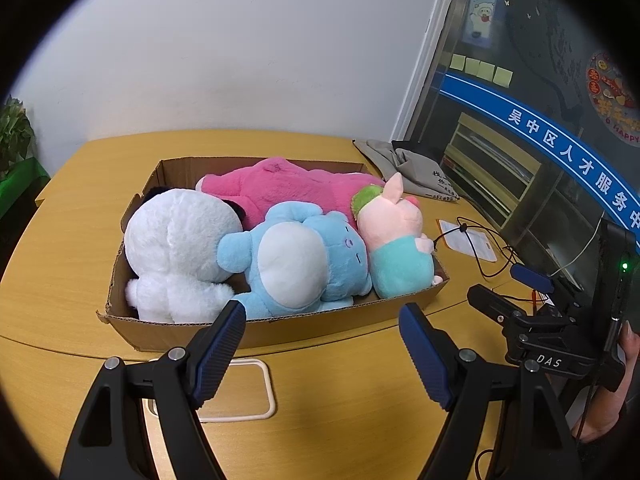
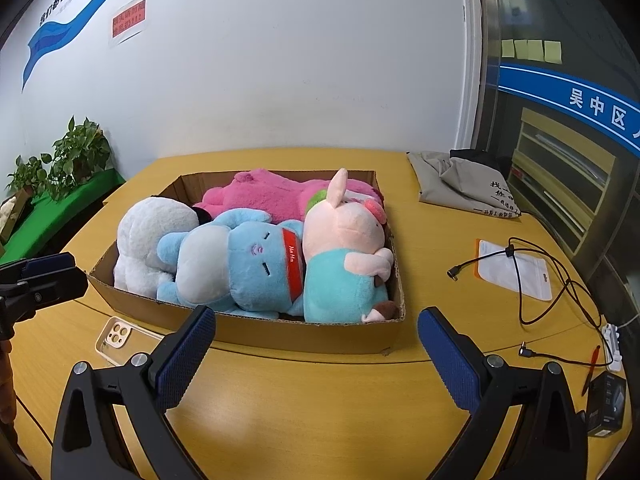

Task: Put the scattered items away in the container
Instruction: 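Open both grippers and pull back from the box, then lower both grippers to the clear phone case and pinch its rim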

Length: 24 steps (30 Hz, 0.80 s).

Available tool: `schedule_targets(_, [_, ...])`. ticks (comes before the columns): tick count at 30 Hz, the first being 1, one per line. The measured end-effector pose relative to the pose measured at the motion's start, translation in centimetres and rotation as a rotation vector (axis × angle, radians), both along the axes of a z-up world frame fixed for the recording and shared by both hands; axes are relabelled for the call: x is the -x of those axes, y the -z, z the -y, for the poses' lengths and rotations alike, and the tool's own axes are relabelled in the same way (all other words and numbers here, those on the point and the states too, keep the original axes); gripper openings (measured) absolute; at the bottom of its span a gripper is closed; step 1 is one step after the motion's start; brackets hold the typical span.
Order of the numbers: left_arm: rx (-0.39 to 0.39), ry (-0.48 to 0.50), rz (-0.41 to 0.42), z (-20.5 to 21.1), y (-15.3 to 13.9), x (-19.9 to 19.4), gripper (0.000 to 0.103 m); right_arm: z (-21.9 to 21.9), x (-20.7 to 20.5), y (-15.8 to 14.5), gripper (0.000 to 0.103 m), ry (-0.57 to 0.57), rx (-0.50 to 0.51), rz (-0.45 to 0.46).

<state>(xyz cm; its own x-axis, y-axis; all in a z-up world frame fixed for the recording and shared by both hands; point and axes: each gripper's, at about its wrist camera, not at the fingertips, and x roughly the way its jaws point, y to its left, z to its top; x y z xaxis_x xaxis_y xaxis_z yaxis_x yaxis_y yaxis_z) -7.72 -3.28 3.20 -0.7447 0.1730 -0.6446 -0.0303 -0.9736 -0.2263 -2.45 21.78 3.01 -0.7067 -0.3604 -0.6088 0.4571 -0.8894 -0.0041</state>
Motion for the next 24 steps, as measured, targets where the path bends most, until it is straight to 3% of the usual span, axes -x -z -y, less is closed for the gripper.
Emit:
schedule_targets(7, [0.012,-0.023,0.03,2.8,1.4,-2.1,0.079,0.2,-0.4,0.4,0.103,-0.015,0.006,0.015])
schedule_targets(11, [0.016,-0.076,0.082,6.4,3.6,-3.5,0.079,2.2,-1.4,1.7,0.103,-0.096,0.004,0.059])
schedule_targets(15, [-0.021,-0.155,0.16,10.8,6.7,-4.6,0.079,6.8,-2.9,4.7,0.103,-0.213,0.01,0.16])
schedule_targets(19, [-0.06,-0.224,0.239,14.4,10.1,-5.0,0.078,11.2,-3.3,8.5,0.099,-0.239,0.004,0.27])
schedule_targets(24, [-0.122,-0.227,0.304,15.7,13.3,-4.4,0.077,16.1,-3.8,11.5,0.097,-0.248,-0.037,0.301])
